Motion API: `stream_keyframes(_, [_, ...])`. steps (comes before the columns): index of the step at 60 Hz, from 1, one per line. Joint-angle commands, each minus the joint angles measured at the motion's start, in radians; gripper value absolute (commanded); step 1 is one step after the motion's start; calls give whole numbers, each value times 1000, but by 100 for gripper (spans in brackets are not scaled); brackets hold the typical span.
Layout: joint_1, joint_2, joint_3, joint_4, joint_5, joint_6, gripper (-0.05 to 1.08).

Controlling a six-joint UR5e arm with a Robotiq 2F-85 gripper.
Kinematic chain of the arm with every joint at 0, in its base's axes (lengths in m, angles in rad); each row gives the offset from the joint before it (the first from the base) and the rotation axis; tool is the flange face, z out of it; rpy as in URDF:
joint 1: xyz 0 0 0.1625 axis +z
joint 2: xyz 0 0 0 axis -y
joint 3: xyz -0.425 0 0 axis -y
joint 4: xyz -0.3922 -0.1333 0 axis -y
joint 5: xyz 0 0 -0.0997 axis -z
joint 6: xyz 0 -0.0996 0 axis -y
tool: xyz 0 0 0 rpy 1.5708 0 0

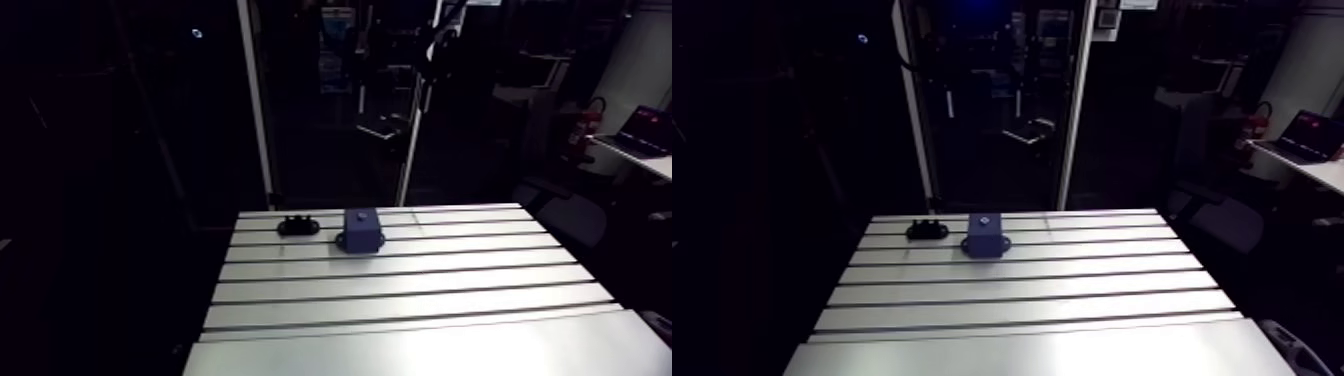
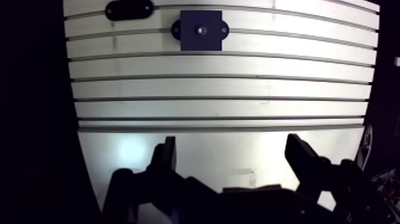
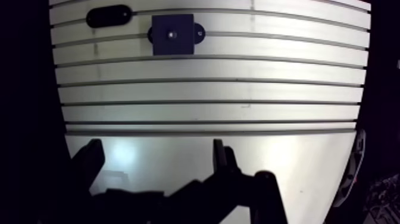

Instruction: Pick up the M10 bolt and insert it into the hole until fully seated.

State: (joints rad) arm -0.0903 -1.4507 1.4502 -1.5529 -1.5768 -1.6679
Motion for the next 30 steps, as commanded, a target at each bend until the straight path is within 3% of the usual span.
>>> stream_keyframes(1, [6, -7, 6, 24, 24, 1, 0])
stream_keyframes(6, [7, -13, 6, 24, 31, 1, 0])
stream_keyframes(30, [7, -22, 21, 27, 31, 0, 0])
